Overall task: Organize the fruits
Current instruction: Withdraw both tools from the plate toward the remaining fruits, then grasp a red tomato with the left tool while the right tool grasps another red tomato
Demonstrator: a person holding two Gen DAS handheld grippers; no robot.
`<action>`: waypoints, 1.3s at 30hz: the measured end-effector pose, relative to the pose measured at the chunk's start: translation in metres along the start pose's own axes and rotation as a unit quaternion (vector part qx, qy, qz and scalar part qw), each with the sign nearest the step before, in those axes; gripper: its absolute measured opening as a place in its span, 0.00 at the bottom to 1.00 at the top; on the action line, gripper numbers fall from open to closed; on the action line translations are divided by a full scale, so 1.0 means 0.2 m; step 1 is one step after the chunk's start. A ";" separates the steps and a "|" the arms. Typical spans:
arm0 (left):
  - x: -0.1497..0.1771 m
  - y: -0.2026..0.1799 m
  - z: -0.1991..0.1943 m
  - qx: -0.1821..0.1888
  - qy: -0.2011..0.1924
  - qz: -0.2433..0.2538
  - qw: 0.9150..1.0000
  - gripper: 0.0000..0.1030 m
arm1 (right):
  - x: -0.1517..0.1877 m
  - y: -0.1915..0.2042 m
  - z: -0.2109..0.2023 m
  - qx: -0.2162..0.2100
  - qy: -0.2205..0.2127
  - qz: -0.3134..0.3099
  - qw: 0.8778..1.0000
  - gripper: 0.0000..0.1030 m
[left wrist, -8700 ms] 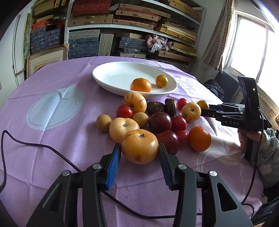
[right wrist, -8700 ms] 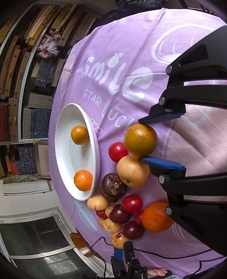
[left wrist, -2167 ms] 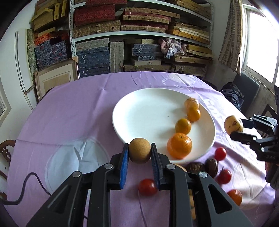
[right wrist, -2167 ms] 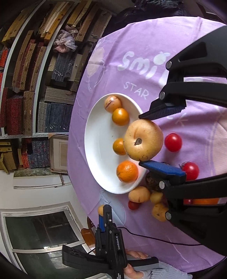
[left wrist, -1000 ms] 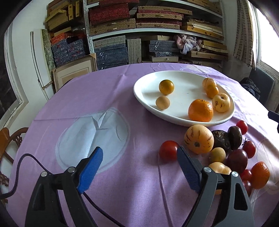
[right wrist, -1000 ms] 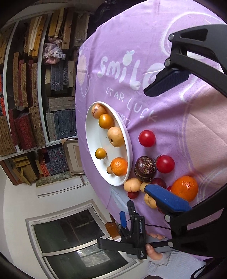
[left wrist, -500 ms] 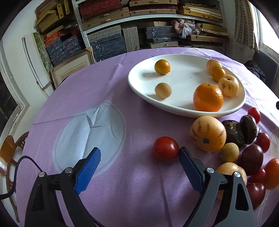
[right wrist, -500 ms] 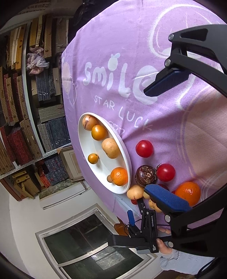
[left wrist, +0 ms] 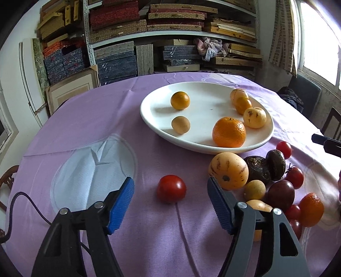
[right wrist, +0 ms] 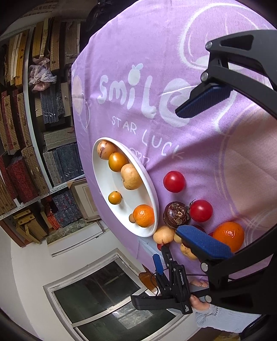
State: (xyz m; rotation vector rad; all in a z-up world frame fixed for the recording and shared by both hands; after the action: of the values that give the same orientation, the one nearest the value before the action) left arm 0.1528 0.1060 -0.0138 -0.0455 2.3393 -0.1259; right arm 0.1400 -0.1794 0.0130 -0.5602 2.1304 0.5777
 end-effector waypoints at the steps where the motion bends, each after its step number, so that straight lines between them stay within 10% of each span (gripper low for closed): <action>1: 0.00 -0.01 0.00 0.003 0.001 0.002 1.000 0.70 | 0.00 0.00 0.00 -0.001 0.000 0.000 1.000 0.96; 12: 0.03 -0.08 0.08 0.027 0.044 0.016 0.999 0.68 | -0.01 0.14 0.00 0.000 0.002 -0.068 0.998 0.96; 28: 0.03 0.03 0.13 0.012 0.062 -0.029 0.998 0.33 | 0.01 0.23 0.00 0.002 0.013 -0.103 0.995 0.94; 33: 0.02 0.03 0.13 0.008 0.061 -0.028 0.998 0.30 | 0.02 0.25 0.04 0.001 0.037 -0.122 0.992 0.52; 39: 0.02 0.03 0.12 0.007 0.061 -0.028 0.998 0.30 | -0.03 0.26 0.19 0.050 0.082 -0.204 0.974 0.34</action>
State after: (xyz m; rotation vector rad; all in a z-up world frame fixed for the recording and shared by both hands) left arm 0.1668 0.1091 -0.0346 -0.0983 2.4604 -0.1776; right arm 0.1367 -0.1142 0.0078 -0.9863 2.0975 0.1977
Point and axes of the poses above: each gripper's, at about its wrist camera, not at the fingertips, and z roughly the way its jaws point, y to its left, x to its underside, the point moved 7 cm from there along z, roughly the way its jaws point, and after that the axes turned 13 degrees about -z, right-handed, at the moved point
